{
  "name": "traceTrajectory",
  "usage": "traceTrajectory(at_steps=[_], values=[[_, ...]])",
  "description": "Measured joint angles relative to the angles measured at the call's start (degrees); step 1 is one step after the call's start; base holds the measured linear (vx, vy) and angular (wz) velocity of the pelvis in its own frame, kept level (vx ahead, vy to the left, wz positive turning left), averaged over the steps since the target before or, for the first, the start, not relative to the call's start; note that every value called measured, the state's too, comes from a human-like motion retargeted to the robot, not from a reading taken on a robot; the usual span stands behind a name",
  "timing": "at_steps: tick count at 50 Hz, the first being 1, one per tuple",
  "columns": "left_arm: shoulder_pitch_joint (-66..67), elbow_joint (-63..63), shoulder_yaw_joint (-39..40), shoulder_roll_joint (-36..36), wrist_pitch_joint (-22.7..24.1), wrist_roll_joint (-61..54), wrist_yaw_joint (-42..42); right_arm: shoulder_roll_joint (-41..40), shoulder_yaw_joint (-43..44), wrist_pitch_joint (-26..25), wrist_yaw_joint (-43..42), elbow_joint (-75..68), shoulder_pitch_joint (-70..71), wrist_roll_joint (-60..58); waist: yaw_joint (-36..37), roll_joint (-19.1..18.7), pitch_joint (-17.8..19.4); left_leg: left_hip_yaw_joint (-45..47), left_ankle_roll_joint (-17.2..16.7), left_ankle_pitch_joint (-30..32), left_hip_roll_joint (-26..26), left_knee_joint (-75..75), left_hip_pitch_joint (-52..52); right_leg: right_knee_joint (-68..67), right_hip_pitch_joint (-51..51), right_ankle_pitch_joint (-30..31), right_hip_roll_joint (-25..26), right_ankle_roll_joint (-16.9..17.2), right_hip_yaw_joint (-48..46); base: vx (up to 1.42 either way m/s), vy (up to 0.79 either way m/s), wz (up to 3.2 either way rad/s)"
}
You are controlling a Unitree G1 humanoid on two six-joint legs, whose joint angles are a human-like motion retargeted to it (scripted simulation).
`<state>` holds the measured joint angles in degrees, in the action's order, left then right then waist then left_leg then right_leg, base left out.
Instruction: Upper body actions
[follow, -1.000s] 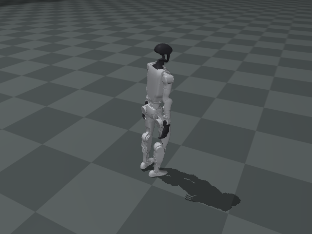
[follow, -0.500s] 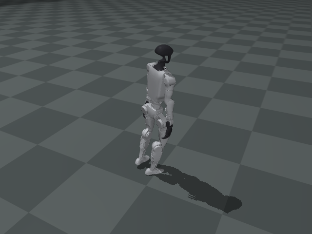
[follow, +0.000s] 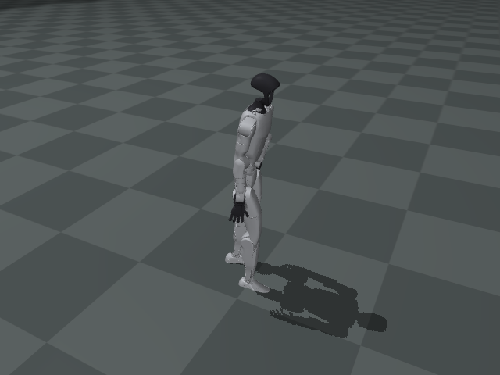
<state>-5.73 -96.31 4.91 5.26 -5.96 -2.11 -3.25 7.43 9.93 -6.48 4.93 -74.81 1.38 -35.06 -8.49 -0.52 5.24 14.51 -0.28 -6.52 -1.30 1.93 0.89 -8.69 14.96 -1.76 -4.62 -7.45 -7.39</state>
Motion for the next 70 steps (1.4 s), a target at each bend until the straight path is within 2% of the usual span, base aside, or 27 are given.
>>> traceTrajectory(at_steps=[5, 10, 12, 14, 17, 22, 25, 27, 28, 30, 32, 33, 35, 36, 37, 40, 43, 48, 50, 52, 54, 55, 58, 62, 67, 70], values=[[1.3, -0.8, -2.0, 0.2, -0.8, 0.8, 1.6, 0.8, -0.3, -1.7, -0.6, -2.2, 0.6, -4.8, 0.7, -0.7, -1.6, 19.4, -0.8, -3.1, 1.9, -2.1, 3.0, 0.5, 2.3, -5.6, -4.6, -0.1, -20.6, 0.13, -0.14, -3.44], [1.4, 0.0, 0.9, -1.0, -1.9, 1.6, 1.5, 1.4, 1.5, -3.3, -0.2, -4.8, 2.0, 0.9, -2.3, -2.5, -3.3, 31.8, -3.5, -6.7, 3.3, -1.3, 4.7, 3.0, -0.9, -8.6, -7.2, 3.1, -47.9, 0.3, -0.22, -3.26], [1.3, 1.0, 1.5, -1.5, -2.0, 1.2, 1.4, 1.7, 2.9, -3.9, -0.4, -5.5, 2.2, 3.6, -1.8, -3.1, -4.0, 36.2, -5.3, -7.6, 3.8, -0.7, 5.5, 5.2, -2.9, -7.5, -6.8, 4.2, -57.9, 0.38, -0.21, -3.33], [1.2, 2.0, 1.8, -1.9, -1.9, 1.0, 1.3, 2.1, 4.3, -4.4, -1.4, -6.1, 2.1, 5.8, -0.1, -3.3, -4.9, 40.8, -7.2, -8.0, 3.7, -0.2, 6.5, 7.8, -4.3, -4.2, -5.6, 3.9, -66.2, 0.42, -0.14, -3.47], [0.9, 3.5, 1.9, -2.1, -1.7, 0.8, 1.1, 2.4, 7.1, -5.1, -3.3, -6.9, 1.4, 8.4, 1.9, -3.5, -6.2, 46.0, -9.0, -7.9, 2.8, 0.3, 8.4, 11.1, -5.0, 0.6, -3.1, 2.2, -72.1, 0.53, -0.17, -2.94], [0.8, 5.2, 2.3, -2.1, -2.2, 1.1, 0.3, 1.7, 12.5, -6.6, -4.9, -9.2, 0.6, 15.8, 1.4, -5.2, -8.0, 46.0, -9.9, -4.5, 2.8, 1.2, 11.3, 8.3, -2.0, 3.6, -2.2, -3.5, -62.6, 0.58, -0.08, -1.91], [1.1, 5.8, 2.8, -2.7, -2.6, 0.2, -0.1, 1.4, 15.3, -7.8, -4.4, -11.2, 0.3, 19.4, -1.7, -7.0, -9.2, 45.6, -9.1, -0.3, 3.9, 2.3, 12.7, 5.8, -0.9, 1.8, -2.1, -3.5, -57.1, 0.55, -0.03, -0.87], [1.2, 6.2, 4.3, -3.4, -2.5, -0.3, -0.2, 1.2, 15.5, -8.4, -4.2, -12.3, -0.2, 20.7, -3.1, -6.6, -10.5, 45.5, -6.1, 4.7, 4.0, 4.5, 13.4, 5.8, -0.4, 1.3, -2.6, -3.2, -53.5, 0.62, -0.05, -0.97], [1.4, 6.6, 5.0, -3.7, -2.3, -0.4, -0.1, 1.1, 15.2, -8.5, -4.2, -12.8, -0.6, 21.2, -3.6, -5.6, -11.1, 45.0, -3.5, 7.6, 3.9, 6.2, 13.5, 6.3, -0.6, 1.5, -3.3, -2.9, -52.4, 0.63, -0.06, -1.2], [1.5, 7.8, 5.7, -4.0, -1.7, -0.4, 0.4, 0.7, 14.2, -8.8, -4.6, -13.7, -0.9, 21.7, -2.6, -1.9, -11.6, 42.9, 3.4, 12.3, 2.8, 11.4, 13.4, 7.2, -0.7, 2.0, -5.5, -2.4, -47.6, 0.54, -0.06, -1.66], [1.4, 9.2, 5.1, -3.6, -0.8, -0.2, 0.4, -0.1, 13.2, -8.9, -4.5, -14.1, -0.6, 20.6, 0.3, 2.7, -10.5, 38.6, 5.4, 14.1, 2.6, 20.1, 11.3, 7.5, -0.9, 2.4, -7.7, -2.1, -41.6, 0.49, -0.06, -2.16], [1.3, 9.9, 4.5, -3.3, -0.4, -0.2, 0.0, -0.4, 12.6, -8.9, -4.1, -13.9, -0.4, 19.6, 1.9, 4.5, -9.7, 35.8, 4.0, 13.1, 3.1, 25.1, 9.5, 7.9, -1.4, 2.7, -8.4, -1.9, -39.6, 0.4, -0.04, -2.24], [1.0, 10.9, 3.5, -3.0, -0.2, -0.4, -0.9, -1.3, 11.3, -8.9, -2.6, -12.4, 0.0, 16.0, 5.0, 6.2, -7.6, 23.4, -1.1, 11.3, 2.2, 34.8, 1.2, 8.8, -2.6, 3.2, -7.6, -1.8, -36.1, 0.32, -0.01, -2.04], [0.9, 11.3, 3.2, -3.0, -0.2, -0.6, -1.0, -1.6, 10.7, -8.7, -1.8, -11.2, 0.2, 13.6, 5.0, 6.3, -7.1, 18.7, -1.5, 10.7, 1.0, 36.4, -1.7, 8.8, -2.9, 3.5, -7.5, -1.8, -35.2, 0.28, 0.03, -1.43], [0.9, 11.6, 3.0, -3.1, -0.2, -0.8, -1.1, -1.8, 9.9, -8.5, -0.9, -9.8, 0.4, 11.2, 5.1, 6.5, -6.5, 15.4, -1.4, 10.0, 0.7, 37.8, -4.1, 8.9, -3.1, 3.8, -7.3, -1.8, -34.2, 0.3, 0.06, -1.08], [0.7, 11.9, 3.5, -3.5, 0.1, -2.1, -0.9, -2.0, 6.9, -7.3, 1.0, -5.2, 1.3, 4.4, 5.1, 7.1, -5.2, 17.1, 3.5, 6.3, 4.8, 38.3, -7.8, 8.7, -3.4, 4.5, -7.0, -1.9, -29.8, 0.29, 0.1, -1.3], [1.0, 11.4, 4.3, -4.0, 0.3, -3.0, -0.7, -2.1, 3.8, -5.7, 1.2, -1.1, 2.2, 0.0, 4.1, 6.3, -3.8, 13.3, 6.1, 3.9, 4.3, 31.0, -11.2, 8.7, -4.4, 4.9, -5.1, -1.9, -25.7, 0.22, 0.16, -1.45], [1.2, 9.7, 4.2, -4.1, 0.3, -1.8, -0.9, -2.8, 1.5, -3.9, 0.9, 2.8, 3.0, 0.4, 6.0, 3.7, -1.2, -8.1, 2.6, 4.5, -2.3, 14.7, -15.0, 9.1, -6.8, 5.0, 0.8, -2.2, -17.2, 0.24, 0.18, -1.81], [1.5, 8.9, 3.7, -4.0, 0.4, -1.2, -1.3, -3.1, 1.5, -3.8, 1.5, 2.8, 2.8, 2.2, 7.4, 3.3, -0.2, -13.4, 1.7, 5.0, -3.5, 9.0, -13.7, 8.8, -8.3, 4.7, 2.5, -2.3, -13.7, 0.31, 0.17, -1.76], [2.2, 8.0, 3.9, -4.0, 0.6, -1.3, -1.7, -3.3, 1.4, -4.1, 2.1, 1.8, 2.8, 3.3, 8.1, 3.2, 0.5, -11.6, 0.5, 11.2, -3.1, 4.7, -10.8, 8.0, -9.9, 4.3, 3.6, -1.9, -10.3, 0.29, 0.13, -1.51], [3.2, 7.2, 4.9, -4.3, 0.6, -1.6, -1.5, -3.3, 1.0, -4.7, 2.4, 0.4, 2.8, 3.2, 5.3, 3.0, 0.1, -6.8, 2.4, 8.9, -2.3, 3.9, -7.5, 7.2, -11.3, 3.7, 3.4, -0.8, -9.0, 0.32, 0.2, -0.63], [3.6, 6.7, 5.9, -4.5, 0.4, -1.8, -1.1, -3.2, 0.6, -5.1, 2.4, -0.7, 3.0, 2.6, 2.6, 2.6, -0.4, -4.7, 2.0, 7.4, -0.9, 4.8, -6.6, 6.9, -12.0, 3.3, 3.6, -0.3, -8.9, 0.31, 0.26, -0.35], [3.9, 4.6, 8.8, -4.3, -0.6, -2.0, -0.7, -3.8, -0.4, -5.8, 0.6, -2.9, 2.0, 2.9, -2.3, 2.7, -3.0, -2.8, 2.3, 6.1, -1.3, 3.9, -5.0, 6.3, -11.7, 2.4, 3.8, -0.2, -6.7, 0.22, 0.2, -0.71], [3.6, 5.0, 8.8, -3.9, -0.6, -1.6, -1.9, -1.7, 0.1, -4.2, 0.0, -7.6, 0.6, 5.5, 0.1, 2.1, -3.2, 1.7, 3.7, 4.2, -2.8, 0.9, 0.2, 5.2, -12.6, 1.9, 4.7, 0.4, -1.7, 0.18, 0.21, -1.34], [3.4, 5.5, 9.0, -3.9, -0.6, -2.2, -2.0, -0.2, 3.9, -8.3, -2.3, -13.5, -1.4, 2.2, -0.2, 1.0, -7.1, 3.2, 4.1, 2.1, -3.5, 0.0, 1.4, 4.5, -11.8, 1.2, 4.6, 1.6, -1.0, 0.18, 0.11, -0.48], [2.3, 6.3, 9.5, -3.6, -0.8, -3.0, -1.1, 0.4, 4.2, -8.8, -4.2, -15.8, -2.0, 5.5, -1.9, 0.3, -7.4, 3.3, 4.3, 1.0, -3.4, 0.5, 1.5, 4.4, -11.9, 1.1, 4.6, 2.1, -0.9, 0.04, 0.15, -0.23]])
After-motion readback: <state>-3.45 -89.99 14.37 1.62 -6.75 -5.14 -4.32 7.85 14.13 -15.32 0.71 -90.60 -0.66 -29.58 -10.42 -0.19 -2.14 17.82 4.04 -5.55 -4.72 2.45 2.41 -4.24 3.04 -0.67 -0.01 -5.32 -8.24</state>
